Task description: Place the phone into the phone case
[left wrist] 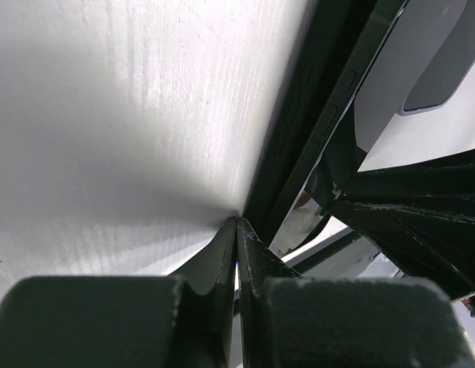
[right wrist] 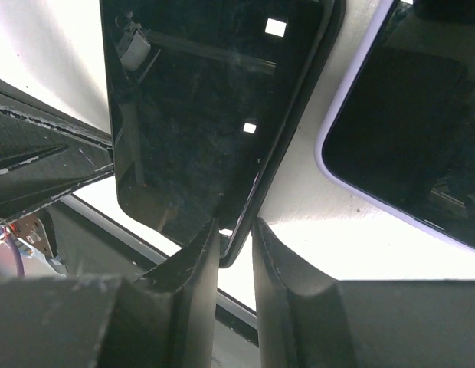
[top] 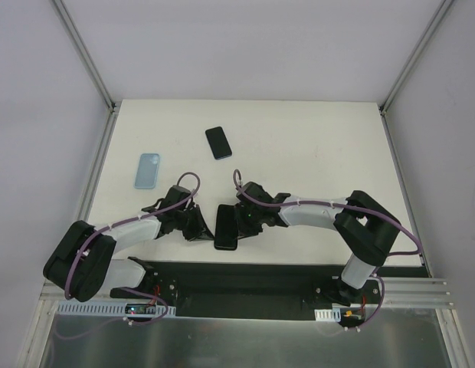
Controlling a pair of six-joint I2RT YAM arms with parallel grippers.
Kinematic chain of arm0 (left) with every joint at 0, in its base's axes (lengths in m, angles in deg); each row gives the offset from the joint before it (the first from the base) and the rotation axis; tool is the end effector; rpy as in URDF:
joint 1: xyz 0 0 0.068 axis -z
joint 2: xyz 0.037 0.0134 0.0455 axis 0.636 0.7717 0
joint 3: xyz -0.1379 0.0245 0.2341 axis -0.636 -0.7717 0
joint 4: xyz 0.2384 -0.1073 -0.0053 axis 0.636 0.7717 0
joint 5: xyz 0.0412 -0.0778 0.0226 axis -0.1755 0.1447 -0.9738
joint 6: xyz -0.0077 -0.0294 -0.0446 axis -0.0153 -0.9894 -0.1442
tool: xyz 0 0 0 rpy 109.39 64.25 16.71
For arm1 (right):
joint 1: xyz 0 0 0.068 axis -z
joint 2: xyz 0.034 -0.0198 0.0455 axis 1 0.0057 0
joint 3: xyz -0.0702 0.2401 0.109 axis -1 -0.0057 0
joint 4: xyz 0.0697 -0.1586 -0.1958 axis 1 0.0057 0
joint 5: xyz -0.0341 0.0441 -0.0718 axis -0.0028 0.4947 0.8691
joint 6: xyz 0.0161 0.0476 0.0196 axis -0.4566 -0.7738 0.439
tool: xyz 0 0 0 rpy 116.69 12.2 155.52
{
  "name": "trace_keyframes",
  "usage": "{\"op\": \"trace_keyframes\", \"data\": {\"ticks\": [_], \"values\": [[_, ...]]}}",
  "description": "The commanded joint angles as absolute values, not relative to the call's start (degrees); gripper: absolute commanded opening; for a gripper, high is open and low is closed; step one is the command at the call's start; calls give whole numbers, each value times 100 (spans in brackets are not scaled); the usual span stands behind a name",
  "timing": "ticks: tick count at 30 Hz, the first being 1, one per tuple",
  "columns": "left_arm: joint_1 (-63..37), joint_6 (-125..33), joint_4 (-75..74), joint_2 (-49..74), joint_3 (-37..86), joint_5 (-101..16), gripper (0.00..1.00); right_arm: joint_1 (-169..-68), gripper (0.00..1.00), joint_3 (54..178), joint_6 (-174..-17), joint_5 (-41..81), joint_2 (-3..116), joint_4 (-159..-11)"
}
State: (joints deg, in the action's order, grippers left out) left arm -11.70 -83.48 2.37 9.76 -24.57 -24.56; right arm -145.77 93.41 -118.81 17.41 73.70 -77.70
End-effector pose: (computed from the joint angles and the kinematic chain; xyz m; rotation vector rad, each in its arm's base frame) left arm 0.1812 -0.1132 0.1372 -0.2626 2.6534 -1.0847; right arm 0.1837 0.2844 0.1572 -0.6830 2.5890 0.7838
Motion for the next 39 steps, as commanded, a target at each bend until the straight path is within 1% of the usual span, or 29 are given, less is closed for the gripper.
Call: {"op": "trace_keyframes", "data": {"ticks": [1,4,7,8,9,10,12,16,19,24,28,33,34,36,39], "values": [[-882,-8665,-65,1241,-2519,-2603,0,-14584,25,9286,-11790,1752,7388,-7863],[-856,-8691,-30,1207,-2510,-2664,0,-14575,25,9252,-11807,1743,7406,-7898],[-856,-8647,470,892,-2379,-3085,0,-14566,25,9208,-11799,1743,7388,-7907],[-864,-8647,576,794,-2343,-3174,2,-14558,25,9190,-11807,1743,7379,-7899],[-864,-8621,759,610,-2308,-3253,11,-14566,25,9172,-11799,1752,7353,-7898],[-873,-8603,874,548,-2203,-3376,16,-14558,26,9137,-11799,1761,7309,-7898],[-873,-8551,1068,433,-2106,-3430,23,-14558,27,9119,-11773,1778,7283,-7899],[-873,-8550,1113,301,-1965,-3482,29,-14514,27,9137,-11624,1726,7326,-7916],[-873,-8454,1078,292,-1808,-3465,30,-14470,29,9120,-11562,1734,7327,-7951],[-864,-8199,1008,634,-1649,-3158,22,-14434,29,9058,-11500,1752,7274,-8030],[-856,-8120,674,845,-1745,-2798,20,-14417,30,9058,-11518,1673,7309,-8100],[-803,-8120,427,1196,-1851,-2692,19,-14408,30,9076,-11518,1603,7414,-8136],[-794,-8120,436,1267,-1859,-2718,17,-14408,30,9093,-11526,1576,7414,-8153],[-794,-8233,436,1373,-1973,-2840,10,-14391,30,9111,-11517,1550,7397,-8153],[-794,-8366,436,1364,-2114,-3069,7,-14364,32,9146,-11518,1523,7353,-8145]]}}
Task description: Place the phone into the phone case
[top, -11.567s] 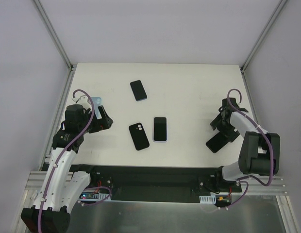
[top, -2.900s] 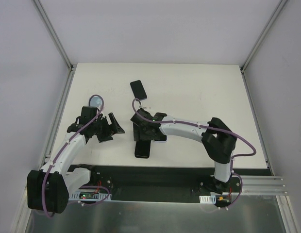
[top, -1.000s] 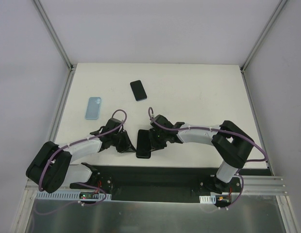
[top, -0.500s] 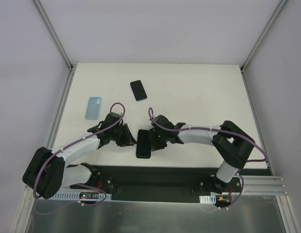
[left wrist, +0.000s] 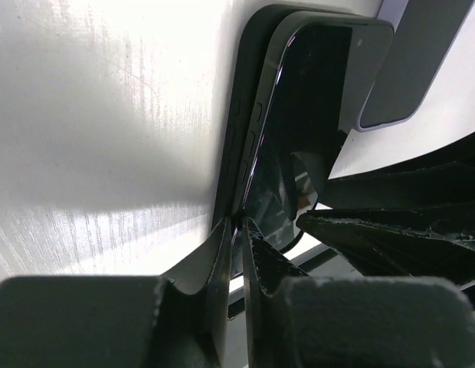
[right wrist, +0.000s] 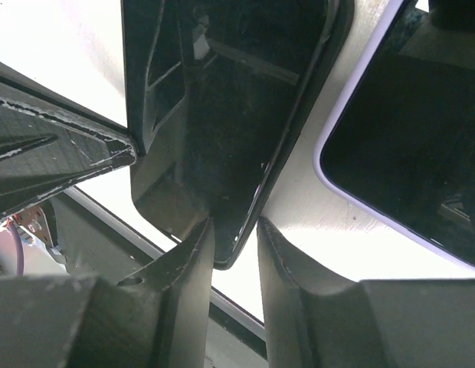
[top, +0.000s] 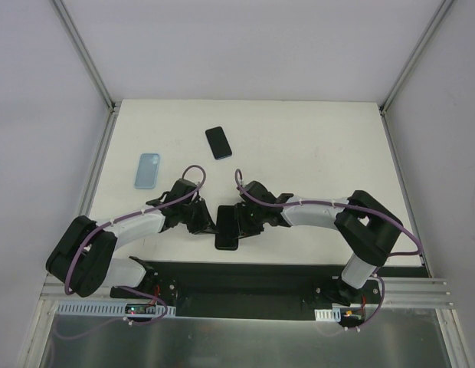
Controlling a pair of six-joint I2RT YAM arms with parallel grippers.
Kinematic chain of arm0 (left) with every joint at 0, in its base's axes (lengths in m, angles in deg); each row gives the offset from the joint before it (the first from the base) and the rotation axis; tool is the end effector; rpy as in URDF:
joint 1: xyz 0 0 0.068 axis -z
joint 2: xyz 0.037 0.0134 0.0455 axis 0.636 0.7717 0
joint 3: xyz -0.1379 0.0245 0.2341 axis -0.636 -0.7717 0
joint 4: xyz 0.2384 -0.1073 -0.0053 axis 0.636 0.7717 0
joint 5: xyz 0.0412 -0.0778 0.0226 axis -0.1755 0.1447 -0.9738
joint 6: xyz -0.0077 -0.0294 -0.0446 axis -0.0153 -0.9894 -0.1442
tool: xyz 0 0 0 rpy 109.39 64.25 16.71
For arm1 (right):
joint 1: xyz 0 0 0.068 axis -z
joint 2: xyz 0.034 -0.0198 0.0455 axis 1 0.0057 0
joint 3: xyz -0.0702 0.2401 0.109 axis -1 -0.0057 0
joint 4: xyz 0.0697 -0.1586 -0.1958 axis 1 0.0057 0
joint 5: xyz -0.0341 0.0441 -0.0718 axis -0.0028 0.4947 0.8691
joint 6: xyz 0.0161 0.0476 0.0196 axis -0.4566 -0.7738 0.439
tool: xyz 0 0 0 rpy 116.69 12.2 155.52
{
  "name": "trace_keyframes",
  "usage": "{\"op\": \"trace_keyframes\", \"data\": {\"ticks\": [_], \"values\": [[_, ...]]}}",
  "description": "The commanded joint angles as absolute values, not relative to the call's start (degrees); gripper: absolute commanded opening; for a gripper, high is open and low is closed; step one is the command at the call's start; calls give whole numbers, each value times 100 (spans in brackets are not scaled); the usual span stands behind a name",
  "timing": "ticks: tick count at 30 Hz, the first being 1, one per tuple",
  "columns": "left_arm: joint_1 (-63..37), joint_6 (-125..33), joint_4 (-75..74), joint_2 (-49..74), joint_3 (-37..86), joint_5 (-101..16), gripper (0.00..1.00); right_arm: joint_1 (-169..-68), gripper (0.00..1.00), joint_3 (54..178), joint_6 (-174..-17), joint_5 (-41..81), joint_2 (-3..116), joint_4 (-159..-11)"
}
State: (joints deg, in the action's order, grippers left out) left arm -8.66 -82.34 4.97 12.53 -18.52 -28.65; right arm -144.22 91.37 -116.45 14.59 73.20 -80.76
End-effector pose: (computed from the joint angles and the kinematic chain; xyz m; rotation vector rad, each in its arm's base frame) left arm 0.1950 -0.1319 0.1529 -0.1968 2.6395 -1.0189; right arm 0.1877 0.2772 0.1538 -0.7210 2.5553 0.8353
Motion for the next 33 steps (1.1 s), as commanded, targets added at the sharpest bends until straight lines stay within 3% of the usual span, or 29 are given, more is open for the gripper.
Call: {"op": "trace_keyframes", "data": {"ticks": [1,10,13,14,17,21,33], "values": [[-794,-8375,436,1373,-2123,-3087,5,-14355,33,9155,-11570,1523,7353,-8145],[-768,-8462,532,1453,-2176,-3122,4,-14320,39,9251,-11711,1585,7388,-8127],[-768,-8480,716,1067,-1974,-3166,12,-14250,41,9286,-11685,1567,7318,-8075],[-776,-8454,795,891,-1895,-3149,21,-14215,41,9286,-11693,1559,7300,-8074],[-820,-8401,1111,732,-1544,-3113,26,-14013,45,9278,-11711,1550,7291,-8039],[-890,-8252,1288,775,-1245,-3315,42,-13855,45,9286,-11658,1453,7309,-8048],[-1568,-7637,1280,1584,-744,-2859,39,-13705,49,9716,-11623,1330,7722,-8250]]}}
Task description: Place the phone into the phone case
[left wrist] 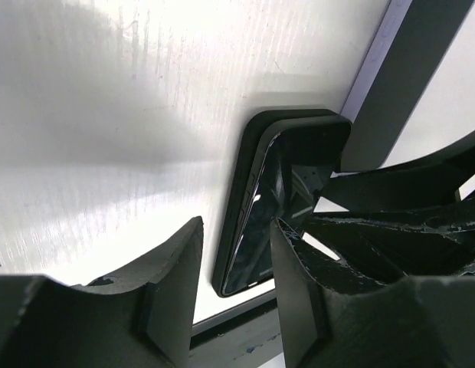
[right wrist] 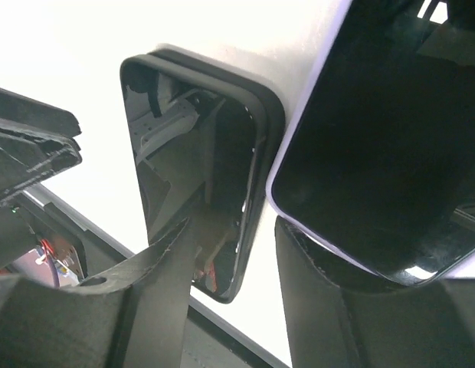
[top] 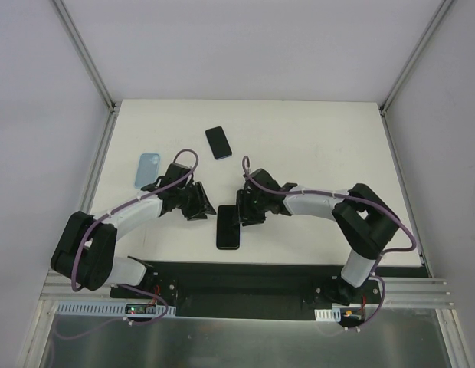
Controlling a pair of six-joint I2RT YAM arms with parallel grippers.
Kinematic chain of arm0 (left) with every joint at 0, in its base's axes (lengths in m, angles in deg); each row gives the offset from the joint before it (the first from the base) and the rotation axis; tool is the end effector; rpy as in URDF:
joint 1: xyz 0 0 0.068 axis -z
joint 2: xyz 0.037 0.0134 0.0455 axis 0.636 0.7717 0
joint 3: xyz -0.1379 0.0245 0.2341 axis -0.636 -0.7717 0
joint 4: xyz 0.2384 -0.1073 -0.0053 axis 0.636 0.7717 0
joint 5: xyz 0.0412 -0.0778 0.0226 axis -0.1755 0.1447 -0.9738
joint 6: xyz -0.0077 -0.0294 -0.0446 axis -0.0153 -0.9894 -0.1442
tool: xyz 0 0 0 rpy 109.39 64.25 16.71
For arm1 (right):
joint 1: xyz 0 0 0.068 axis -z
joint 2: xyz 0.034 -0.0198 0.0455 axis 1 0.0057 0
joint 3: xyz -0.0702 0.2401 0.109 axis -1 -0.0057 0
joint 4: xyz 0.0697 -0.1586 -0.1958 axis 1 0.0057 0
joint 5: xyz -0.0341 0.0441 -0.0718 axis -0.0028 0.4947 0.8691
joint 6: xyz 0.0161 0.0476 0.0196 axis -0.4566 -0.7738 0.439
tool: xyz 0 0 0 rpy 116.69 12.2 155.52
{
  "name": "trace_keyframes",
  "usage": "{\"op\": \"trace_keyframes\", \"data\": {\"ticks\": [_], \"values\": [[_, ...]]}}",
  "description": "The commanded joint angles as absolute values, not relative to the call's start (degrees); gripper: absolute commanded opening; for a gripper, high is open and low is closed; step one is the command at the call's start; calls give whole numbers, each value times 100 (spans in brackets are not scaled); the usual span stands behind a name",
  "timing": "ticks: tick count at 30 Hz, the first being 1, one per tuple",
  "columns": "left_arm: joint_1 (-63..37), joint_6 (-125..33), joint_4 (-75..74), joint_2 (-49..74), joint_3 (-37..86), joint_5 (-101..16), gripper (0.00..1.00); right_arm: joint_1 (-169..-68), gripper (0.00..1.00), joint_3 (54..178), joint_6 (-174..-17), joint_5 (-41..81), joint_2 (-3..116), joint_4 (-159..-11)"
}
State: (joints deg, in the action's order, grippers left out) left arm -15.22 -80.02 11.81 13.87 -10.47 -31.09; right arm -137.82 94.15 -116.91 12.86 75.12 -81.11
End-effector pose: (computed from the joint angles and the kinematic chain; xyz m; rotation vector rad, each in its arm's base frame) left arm 0.2280 -0.1159 0.1797 -0.3109 2.5827 -0.9168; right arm 0.2249 0.2645 0.1573 -0.5772 2.5569 0.8483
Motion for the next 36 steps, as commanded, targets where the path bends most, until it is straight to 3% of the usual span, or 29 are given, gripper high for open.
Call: {"op": "trace_keyframes", "data": {"ticks": [1,11,26,32,36], "values": [[-1568,-7628,1236,1619,-735,-2832,40,-13688,49,9752,-11632,1330,7757,-8250],[-1568,-7724,735,2120,-875,-2428,36,-13626,53,9744,-11702,997,7880,-8496],[-1568,-8067,375,2041,-1499,-2138,13,-13617,67,9190,-12343,-252,7424,-10666],[-1568,-8146,295,1988,-1648,-2033,13,-13608,69,8988,-12729,-594,7397,-11272],[-1568,-8199,216,1892,-1754,-2032,14,-13582,69,8637,-13204,-805,7432,-12491]]}}
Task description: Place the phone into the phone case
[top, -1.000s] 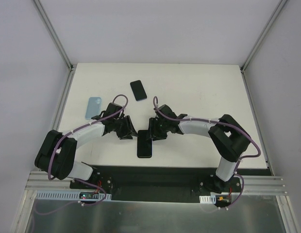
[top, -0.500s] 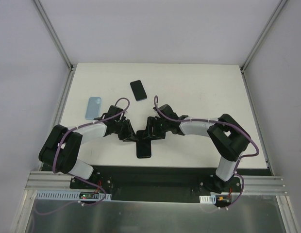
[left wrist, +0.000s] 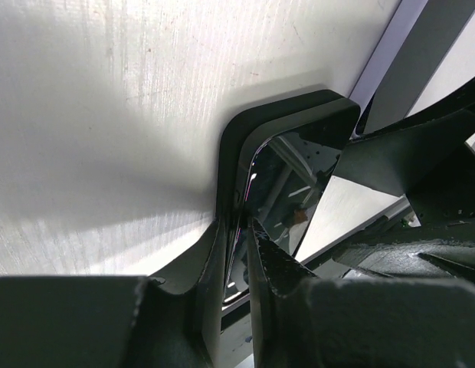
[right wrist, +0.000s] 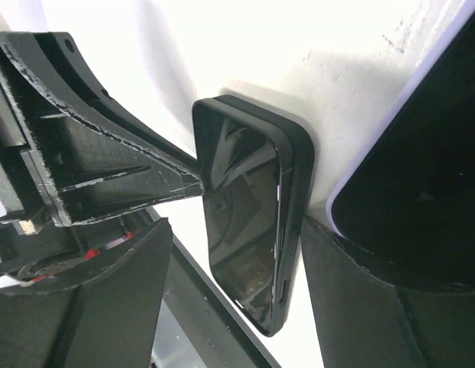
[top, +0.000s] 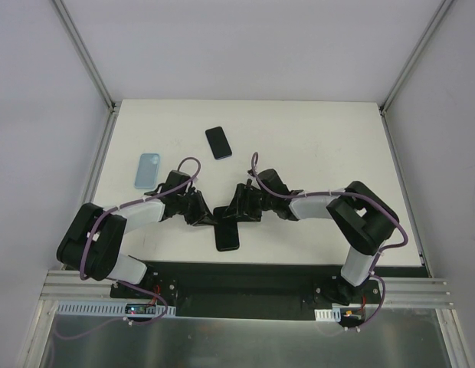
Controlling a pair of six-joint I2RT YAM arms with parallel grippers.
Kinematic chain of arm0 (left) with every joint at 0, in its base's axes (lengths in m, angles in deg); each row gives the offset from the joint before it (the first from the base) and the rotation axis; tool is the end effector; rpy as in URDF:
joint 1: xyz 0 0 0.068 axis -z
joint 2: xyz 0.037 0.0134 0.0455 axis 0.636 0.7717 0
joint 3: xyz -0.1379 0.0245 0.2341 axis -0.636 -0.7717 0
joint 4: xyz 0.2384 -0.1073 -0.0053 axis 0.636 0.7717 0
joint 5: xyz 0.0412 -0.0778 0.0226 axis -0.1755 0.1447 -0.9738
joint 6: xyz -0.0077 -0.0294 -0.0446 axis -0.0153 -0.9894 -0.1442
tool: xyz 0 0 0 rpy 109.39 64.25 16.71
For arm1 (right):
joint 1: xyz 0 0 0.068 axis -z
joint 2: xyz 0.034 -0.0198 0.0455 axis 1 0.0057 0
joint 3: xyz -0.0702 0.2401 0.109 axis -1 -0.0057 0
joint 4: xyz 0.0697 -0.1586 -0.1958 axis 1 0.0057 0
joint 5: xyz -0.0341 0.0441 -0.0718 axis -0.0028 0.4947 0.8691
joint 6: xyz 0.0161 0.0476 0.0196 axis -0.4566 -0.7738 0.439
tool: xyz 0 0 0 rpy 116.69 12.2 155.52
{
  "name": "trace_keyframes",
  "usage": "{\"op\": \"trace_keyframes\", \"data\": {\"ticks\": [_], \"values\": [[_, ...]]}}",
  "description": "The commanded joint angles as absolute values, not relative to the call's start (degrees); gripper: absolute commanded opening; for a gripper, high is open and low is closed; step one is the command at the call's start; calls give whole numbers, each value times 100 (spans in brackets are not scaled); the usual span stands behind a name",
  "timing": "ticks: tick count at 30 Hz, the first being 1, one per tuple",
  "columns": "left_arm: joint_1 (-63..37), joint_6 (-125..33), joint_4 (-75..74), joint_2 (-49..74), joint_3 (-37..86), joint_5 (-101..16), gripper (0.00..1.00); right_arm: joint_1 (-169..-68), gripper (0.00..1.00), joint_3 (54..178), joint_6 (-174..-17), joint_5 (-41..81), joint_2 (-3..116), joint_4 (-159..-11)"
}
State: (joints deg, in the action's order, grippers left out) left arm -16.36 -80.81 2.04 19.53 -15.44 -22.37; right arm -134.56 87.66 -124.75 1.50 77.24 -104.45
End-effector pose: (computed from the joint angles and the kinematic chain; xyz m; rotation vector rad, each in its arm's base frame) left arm 0.2273 -0.1155 0.1451 -0.2886 2.6271 -1.0874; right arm 0.2379 0.2589 0.1467 -0.4746 2.3775 1.2261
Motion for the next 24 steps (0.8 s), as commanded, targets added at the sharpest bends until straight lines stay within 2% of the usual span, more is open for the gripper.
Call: {"op": "trace_keyframes", "data": {"ticks": [1,9,15,18,22,24], "values": [[-1568,-8199,208,1866,-1771,-2024,14,-13573,70,8610,-13353,-823,7449,-12591],[-1568,-8208,199,1857,-1886,-2059,14,-13555,68,8452,-13504,-920,7467,-12926],[-1568,-8199,199,1777,-1886,-2094,14,-13503,64,8443,-13373,-876,7511,-12522],[-1568,-8199,199,1804,-1903,-2094,14,-13485,57,8416,-13180,-771,7494,-12223],[-1568,-8199,199,1830,-1903,-2103,14,-13485,40,8451,-13003,-692,7502,-11882],[-1568,-8199,199,1813,-1903,-2103,14,-13476,36,8504,-12898,-648,7502,-11696]]}}
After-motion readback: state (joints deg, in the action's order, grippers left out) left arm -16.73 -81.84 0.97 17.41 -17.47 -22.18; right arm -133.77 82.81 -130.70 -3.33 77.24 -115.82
